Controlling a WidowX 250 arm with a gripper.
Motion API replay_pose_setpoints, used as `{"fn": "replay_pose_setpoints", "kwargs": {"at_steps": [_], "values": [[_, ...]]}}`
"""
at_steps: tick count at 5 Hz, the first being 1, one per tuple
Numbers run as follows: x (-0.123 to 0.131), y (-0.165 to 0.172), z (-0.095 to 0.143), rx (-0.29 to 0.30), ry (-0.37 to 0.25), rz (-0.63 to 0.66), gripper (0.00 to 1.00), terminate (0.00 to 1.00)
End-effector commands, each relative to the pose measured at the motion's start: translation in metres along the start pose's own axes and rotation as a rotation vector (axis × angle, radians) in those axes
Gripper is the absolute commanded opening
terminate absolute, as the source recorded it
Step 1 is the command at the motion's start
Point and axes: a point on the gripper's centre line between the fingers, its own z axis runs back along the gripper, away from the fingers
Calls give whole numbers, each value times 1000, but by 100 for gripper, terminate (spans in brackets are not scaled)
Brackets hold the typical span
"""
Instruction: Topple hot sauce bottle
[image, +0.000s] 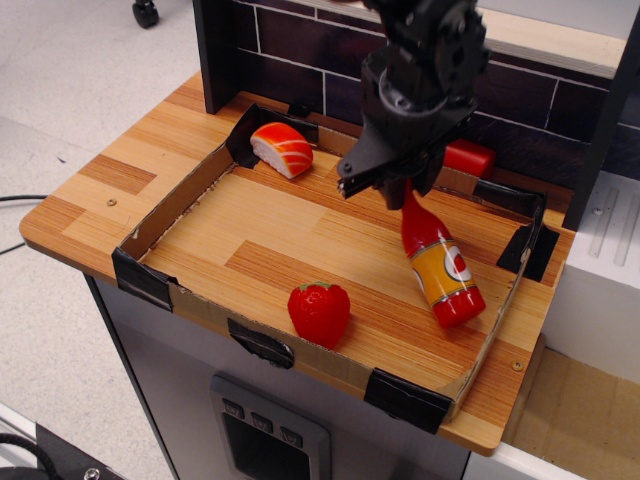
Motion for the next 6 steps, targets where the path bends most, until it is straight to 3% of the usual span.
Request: {"fn": "replay_pose_setpoints", "kwargs": {"at_steps": [1,2,4,5,6], "values": [[0,-9,-18,80,70,-111,0,0],[5,-11,-10,117,202,-114,100,0],[12,-14,15,85,232,-137,100,0],[14,-19,35,91,215,-185,100,0],[14,-19,35,91,215,-185,100,0]]}}
